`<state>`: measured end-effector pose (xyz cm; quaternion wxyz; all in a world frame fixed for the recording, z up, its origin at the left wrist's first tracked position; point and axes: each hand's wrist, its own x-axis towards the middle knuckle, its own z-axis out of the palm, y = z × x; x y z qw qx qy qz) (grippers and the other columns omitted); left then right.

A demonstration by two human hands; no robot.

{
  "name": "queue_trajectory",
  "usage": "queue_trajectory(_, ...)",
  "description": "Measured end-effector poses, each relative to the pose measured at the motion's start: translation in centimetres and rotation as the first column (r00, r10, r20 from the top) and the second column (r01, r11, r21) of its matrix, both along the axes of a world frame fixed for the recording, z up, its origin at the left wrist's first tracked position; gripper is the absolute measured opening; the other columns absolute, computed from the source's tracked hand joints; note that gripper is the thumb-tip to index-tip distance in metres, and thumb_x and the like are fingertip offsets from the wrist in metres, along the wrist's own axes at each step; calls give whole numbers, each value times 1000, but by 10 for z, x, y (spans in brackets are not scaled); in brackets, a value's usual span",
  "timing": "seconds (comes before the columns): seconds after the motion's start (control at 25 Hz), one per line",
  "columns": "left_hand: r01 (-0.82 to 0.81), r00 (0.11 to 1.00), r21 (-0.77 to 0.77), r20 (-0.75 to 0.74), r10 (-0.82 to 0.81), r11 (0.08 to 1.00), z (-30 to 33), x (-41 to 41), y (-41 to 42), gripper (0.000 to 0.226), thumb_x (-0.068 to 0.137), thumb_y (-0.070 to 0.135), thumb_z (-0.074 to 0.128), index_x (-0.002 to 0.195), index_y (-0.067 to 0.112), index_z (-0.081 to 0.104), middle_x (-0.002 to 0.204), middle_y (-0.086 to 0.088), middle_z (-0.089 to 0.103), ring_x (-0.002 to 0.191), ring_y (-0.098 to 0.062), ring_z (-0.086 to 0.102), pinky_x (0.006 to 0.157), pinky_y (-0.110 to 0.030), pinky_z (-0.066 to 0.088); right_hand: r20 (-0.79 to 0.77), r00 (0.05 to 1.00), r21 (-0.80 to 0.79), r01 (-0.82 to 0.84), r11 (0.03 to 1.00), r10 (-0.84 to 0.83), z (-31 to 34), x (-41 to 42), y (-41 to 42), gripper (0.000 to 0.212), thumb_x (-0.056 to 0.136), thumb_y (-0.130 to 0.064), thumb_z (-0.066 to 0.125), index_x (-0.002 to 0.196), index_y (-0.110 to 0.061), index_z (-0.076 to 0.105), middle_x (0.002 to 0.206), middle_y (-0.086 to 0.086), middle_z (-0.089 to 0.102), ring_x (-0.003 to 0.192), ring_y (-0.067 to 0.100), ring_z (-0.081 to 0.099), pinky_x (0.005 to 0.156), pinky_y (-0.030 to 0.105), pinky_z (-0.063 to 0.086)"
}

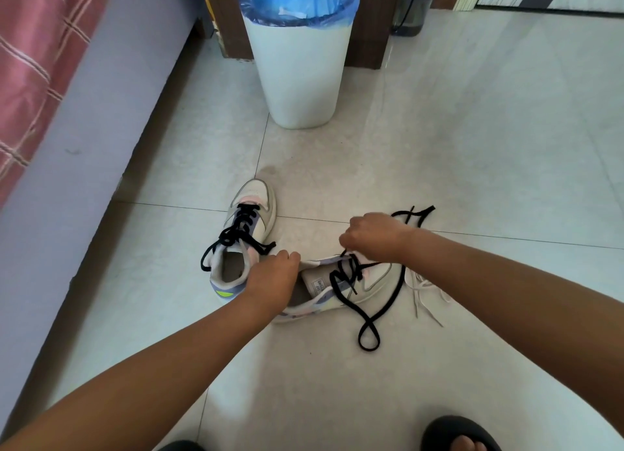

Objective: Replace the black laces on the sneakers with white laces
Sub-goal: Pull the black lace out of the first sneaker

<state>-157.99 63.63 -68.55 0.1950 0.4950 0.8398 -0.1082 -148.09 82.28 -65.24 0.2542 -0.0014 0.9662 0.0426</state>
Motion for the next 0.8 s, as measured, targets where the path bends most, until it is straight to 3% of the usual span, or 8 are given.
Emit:
queue_trajectory(0.12, -35, 999, -13, 5, 35, 999, -1, 3, -4, 22, 95, 9, 42, 117, 12, 43, 118, -6, 50, 109, -24, 54, 72, -33, 43, -190, 919, 97, 368, 925, -346, 23, -3, 40, 28, 94, -7, 42, 119, -12, 53, 114, 11, 61, 107, 28, 55, 84, 35, 42)
queue_trajectory(0.2, -85, 996, -17, 27, 85, 996, 1, 4, -6, 22, 95, 9, 41, 117, 11, 43, 120, -7, 50, 111, -25, 54, 75, -34, 44, -263, 808, -19, 542, 840, -527, 30, -1, 54, 32, 99, -16, 41, 129, -14, 49, 122, 13, 57, 114, 31, 50, 91, 39, 41)
queue_trajectory(0.28, -136, 988, -17, 73, 137, 991, 2, 5, -7, 22, 94, 11, 41, 117, 10, 42, 121, -8, 49, 111, -27, 53, 76, -36, 42, -241, 754, -188, 581, 792, -611, 26, 7, 40, 40, 98, -25, 44, 137, -17, 40, 133, 10, 51, 122, 29, 44, 96, 40, 38)
queue_trajectory(0.36, -211, 962, -5, 174, 209, 977, 2, 10, -9, 22, 95, 16, 40, 116, 8, 40, 121, -11, 49, 109, -32, 54, 74, -35, 39, -191, 697, -355, 608, 710, -691, 12, 21, 7, 32, 97, -28, 46, 127, -16, 48, 125, 9, 56, 114, 27, 50, 90, 37, 42)
queue_trajectory(0.48, -276, 923, 5, 279, 264, 961, 2, 22, -11, 24, 98, 24, 37, 113, 6, 41, 117, -14, 52, 106, -34, 54, 75, -35, 39, 96, 590, -545, 705, 454, -802, -13, 46, -35, 20, 95, -32, 50, 100, -15, 59, 101, 6, 65, 93, 22, 60, 78, 32, 46)
queue_trajectory(0.56, -273, 926, 11, 275, 260, 962, 4, 25, -10, 25, 99, 26, 35, 113, 6, 41, 115, -14, 52, 105, -34, 55, 76, -37, 40, 250, 499, -610, 747, 265, -830, -26, 52, -47, 19, 93, -35, 54, 94, -16, 58, 92, 2, 63, 89, 20, 60, 74, 29, 47)
queue_trajectory(0.64, -270, 922, 13, 291, 255, 963, 4, 23, -6, 23, 98, 24, 36, 111, 5, 41, 114, -16, 52, 102, -35, 55, 76, -38, 40, 249, 417, -658, 735, 163, -874, -32, 48, -51, 15, 93, -30, 56, 93, -16, 56, 86, -3, 58, 84, 17, 57, 68, 24, 41)
queue_trajectory(0.8, -260, 913, -15, 322, 251, 965, 3, 21, -2, 20, 98, 21, 37, 108, 5, 42, 111, -17, 56, 98, -35, 56, 71, -34, 38, 195, 271, -717, 695, 51, -943, -39, 33, -51, 14, 89, -26, 62, 85, -14, 56, 72, -7, 51, 66, 6, 48, 56, 16, 33)
